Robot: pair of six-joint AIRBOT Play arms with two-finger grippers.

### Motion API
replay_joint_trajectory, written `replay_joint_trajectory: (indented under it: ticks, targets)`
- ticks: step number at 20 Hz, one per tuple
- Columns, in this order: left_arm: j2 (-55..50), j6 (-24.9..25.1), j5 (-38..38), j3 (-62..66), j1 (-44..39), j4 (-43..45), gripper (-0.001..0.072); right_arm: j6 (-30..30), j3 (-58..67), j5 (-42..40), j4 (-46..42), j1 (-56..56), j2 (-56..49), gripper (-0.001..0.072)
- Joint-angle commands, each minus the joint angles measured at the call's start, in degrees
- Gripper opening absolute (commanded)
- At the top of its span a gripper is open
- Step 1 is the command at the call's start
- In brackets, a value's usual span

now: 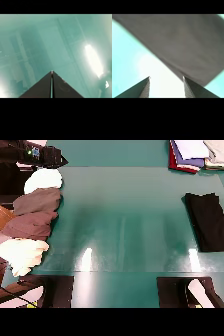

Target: Fold the shirts.

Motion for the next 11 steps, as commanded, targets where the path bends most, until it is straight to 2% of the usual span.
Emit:
replay_joint_trajectory:
  ticks: [1,2,4,5,11]
  targets:
    - [0.0,0.1,0.0,0.0,0.0,-0.1,0.0025,-0.7,1.2,0.6,1.0,11.8,2.1,0.0377]
    - [0.0,0.1,0.0,0.0,0.0,-0.1,0.0025,-0.7,1.2,0.5,0.9,15.6,2.4,0.0308]
    - [0.0,0.1,0.0,0.0,0.0,-0.1,0.0025,-0.7,1.2,-0.1,0.9,22.9,3.2,0.0082]
    - [0.0,0.1,0.0,0.0,0.0,-0.1,0.0025,-0.7,1.2,-0.8,0.9,26.4,3.6,0.0018]
    - [0.0,0.1,0.0,0.0,0.0,-0.1,0.0025,-0.7,1.2,-2.4,0.7,37.2,4.2,0.0018]
